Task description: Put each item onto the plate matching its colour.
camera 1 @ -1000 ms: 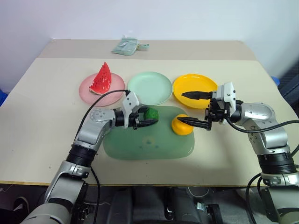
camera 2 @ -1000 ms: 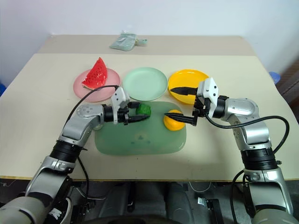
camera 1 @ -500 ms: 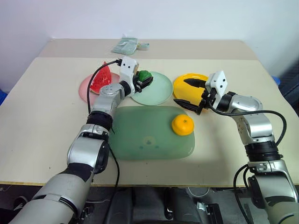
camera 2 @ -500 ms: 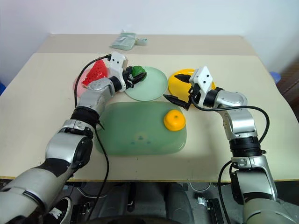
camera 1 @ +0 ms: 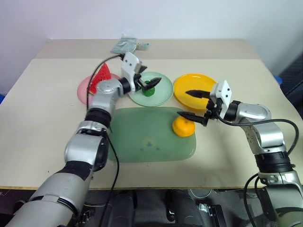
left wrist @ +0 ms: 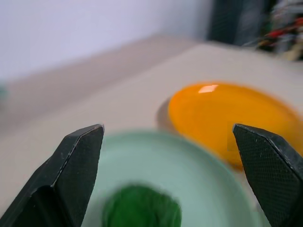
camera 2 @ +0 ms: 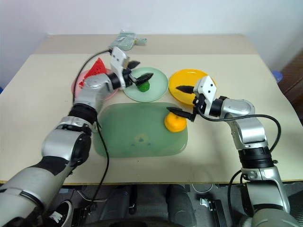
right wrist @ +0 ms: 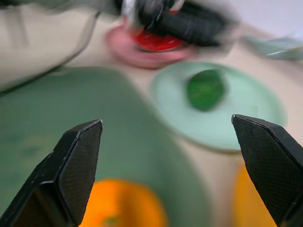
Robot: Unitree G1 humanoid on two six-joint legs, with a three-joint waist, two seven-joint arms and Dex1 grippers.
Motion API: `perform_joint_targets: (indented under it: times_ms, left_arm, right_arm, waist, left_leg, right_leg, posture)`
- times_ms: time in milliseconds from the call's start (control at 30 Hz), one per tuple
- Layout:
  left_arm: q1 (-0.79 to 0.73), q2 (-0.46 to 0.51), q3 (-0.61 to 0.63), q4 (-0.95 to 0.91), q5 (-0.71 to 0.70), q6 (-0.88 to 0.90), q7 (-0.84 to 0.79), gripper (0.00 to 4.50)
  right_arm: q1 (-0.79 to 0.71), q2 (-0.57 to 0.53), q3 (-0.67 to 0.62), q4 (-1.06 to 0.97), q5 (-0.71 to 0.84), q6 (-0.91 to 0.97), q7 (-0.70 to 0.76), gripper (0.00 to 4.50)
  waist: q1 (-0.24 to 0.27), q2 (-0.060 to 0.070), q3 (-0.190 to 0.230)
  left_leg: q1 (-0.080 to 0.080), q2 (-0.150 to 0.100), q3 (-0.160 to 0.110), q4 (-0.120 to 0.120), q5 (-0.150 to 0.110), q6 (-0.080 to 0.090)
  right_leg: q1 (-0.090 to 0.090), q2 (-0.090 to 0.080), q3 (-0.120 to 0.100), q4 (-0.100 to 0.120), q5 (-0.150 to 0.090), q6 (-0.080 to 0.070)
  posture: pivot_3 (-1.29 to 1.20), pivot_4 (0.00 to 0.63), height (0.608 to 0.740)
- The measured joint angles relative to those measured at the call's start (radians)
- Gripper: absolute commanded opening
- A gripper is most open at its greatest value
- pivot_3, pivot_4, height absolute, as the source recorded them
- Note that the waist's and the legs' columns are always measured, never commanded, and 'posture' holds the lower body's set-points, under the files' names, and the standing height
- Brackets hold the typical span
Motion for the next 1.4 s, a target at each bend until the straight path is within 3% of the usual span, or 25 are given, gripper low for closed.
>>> perform_joint_targets:
  times_ms: [100,233,500,833,967,1133,1267,1400]
  left_arm:
    - [0.148,0.099,-0.016,-0.277,-0.096,0.129,-0.194,4.44]
    - [0.334,0.189,-0.032,-0.496,-0.196,0.249,-0.356,4.44]
    - [0.528,0.311,-0.044,-0.774,-0.299,0.364,-0.447,4.44]
    - [0.611,0.351,-0.044,-0.89,-0.329,0.37,-0.421,4.44]
    - [0.634,0.362,-0.045,-0.894,-0.329,0.365,-0.421,4.5]
    - [0.635,0.354,-0.046,-0.892,-0.329,0.358,-0.407,4.5]
    - [0.621,0.314,-0.045,-0.854,-0.319,0.344,-0.345,4.5]
    - [0.553,0.261,-0.043,-0.78,-0.252,0.3,-0.211,4.5]
  right_arm:
    - [0.007,-0.038,0.008,-0.021,-0.003,0.016,0.036,4.5]
    - [0.019,-0.048,0.043,-0.008,-0.046,-0.006,0.055,4.5]
    - [0.019,-0.043,0.111,0.036,-0.115,-0.027,0.057,4.5]
    - [0.02,-0.043,0.144,0.097,-0.179,-0.071,0.069,4.5]
    - [0.02,-0.042,0.143,0.097,-0.173,-0.063,0.084,3.39]
    - [0.017,-0.021,0.135,0.113,-0.169,-0.068,0.059,3.32]
    - [-0.052,0.053,0.072,0.178,-0.139,-0.055,-0.018,3.32]
    - [-0.225,0.095,0.01,0.352,-0.181,-0.083,-0.215,3.32]
  waist:
    - [-0.01,0.0,0.0]
    - [-0.011,0.0,0.0]
    - [-0.007,0.0,0.0]
    - [-0.01,0.0,0.0]
    - [-0.009,0.0,0.0]
    - [-0.009,0.0,0.0]
    - [-0.01,0.0,0.0]
    - [-0.007,0.0,0.0]
  left_leg:
    - [0.0,0.0,0.0,0.0,0.0,0.0]
    - [0.001,0.0,0.0,0.001,0.0,0.0]
    - [0.0,0.0,-0.001,0.002,0.0,0.0]
    - [0.0,0.0,-0.001,0.001,0.0,0.0]
    - [0.0,0.0,-0.001,0.002,0.0,0.0]
    - [0.0,0.0,-0.001,0.002,0.0,0.0]
    - [0.0,0.0,-0.001,0.002,0.0,0.0]
    - [0.0,0.0,-0.001,0.001,0.0,0.0]
  right_leg:
    - [0.0,0.0,0.0,0.001,0.0,0.0]
    - [0.0,0.0,0.0,0.001,0.0,0.0]
    - [0.0,0.0,0.001,0.001,0.0,0.0]
    - [0.0,0.0,0.001,0.001,0.0,0.0]
    - [0.0,0.0,0.001,0.001,0.0,0.0]
    - [0.0,0.0,0.001,0.001,0.0,0.0]
    - [0.0,0.0,0.001,0.002,0.0,0.0]
    - [0.0,0.0,0.001,0.001,0.0,0.0]
  posture:
    - [0.0,0.15,0.74]
    - [0.0,0.15,0.74]
    - [0.0,0.15,0.74]
    - [0.0,0.15,0.74]
    - [0.0,0.15,0.74]
    - [0.0,0.15,0.74]
    - [0.0,0.15,0.74]
    - [0.0,0.15,0.74]
